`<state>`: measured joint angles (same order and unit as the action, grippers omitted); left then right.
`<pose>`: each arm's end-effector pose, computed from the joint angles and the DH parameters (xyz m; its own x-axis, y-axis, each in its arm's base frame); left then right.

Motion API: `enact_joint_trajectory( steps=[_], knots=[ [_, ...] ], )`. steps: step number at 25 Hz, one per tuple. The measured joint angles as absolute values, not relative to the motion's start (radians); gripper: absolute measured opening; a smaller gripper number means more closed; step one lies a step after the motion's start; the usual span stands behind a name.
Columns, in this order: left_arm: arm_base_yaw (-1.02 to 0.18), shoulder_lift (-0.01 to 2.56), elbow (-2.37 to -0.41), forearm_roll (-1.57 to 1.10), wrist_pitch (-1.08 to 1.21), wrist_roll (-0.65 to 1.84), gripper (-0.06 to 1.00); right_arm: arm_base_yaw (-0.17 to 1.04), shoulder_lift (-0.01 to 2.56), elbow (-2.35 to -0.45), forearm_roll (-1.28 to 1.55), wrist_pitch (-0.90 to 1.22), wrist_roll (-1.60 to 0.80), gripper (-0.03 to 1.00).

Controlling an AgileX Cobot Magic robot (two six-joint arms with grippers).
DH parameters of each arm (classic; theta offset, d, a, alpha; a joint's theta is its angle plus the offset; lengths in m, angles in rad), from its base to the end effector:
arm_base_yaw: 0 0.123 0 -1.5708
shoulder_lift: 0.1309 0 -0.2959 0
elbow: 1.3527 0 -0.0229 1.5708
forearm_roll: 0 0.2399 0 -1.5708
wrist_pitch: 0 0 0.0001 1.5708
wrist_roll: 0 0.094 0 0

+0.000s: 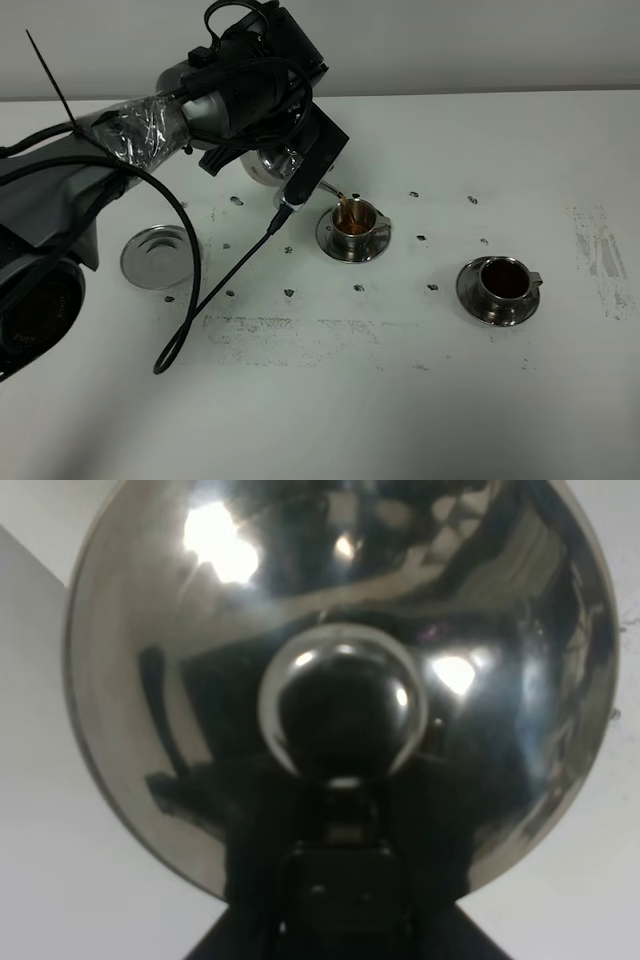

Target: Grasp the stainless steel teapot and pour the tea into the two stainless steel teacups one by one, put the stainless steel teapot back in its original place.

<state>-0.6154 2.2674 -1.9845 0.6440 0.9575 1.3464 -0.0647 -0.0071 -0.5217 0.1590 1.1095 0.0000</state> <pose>0.4338 -0.2502 0.2282 0.4254 0.7482 0.5091 0.6393 -0.6466 0.4162 -0.0280 0.0152 0.2731 -0.4714 0.1012 -0.8761 -0.0274 0.9912 0.1292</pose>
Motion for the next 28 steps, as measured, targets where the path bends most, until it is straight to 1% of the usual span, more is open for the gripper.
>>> enact_joint_trajectory(
  steps=[28],
  knots=[
    [-0.676, 2.268, -1.985, 0.776, 0.963, 1.335, 0.19, -0.065, -0.007, -0.522, 0.159, 1.109, 0.000, 0.40]
  ],
)
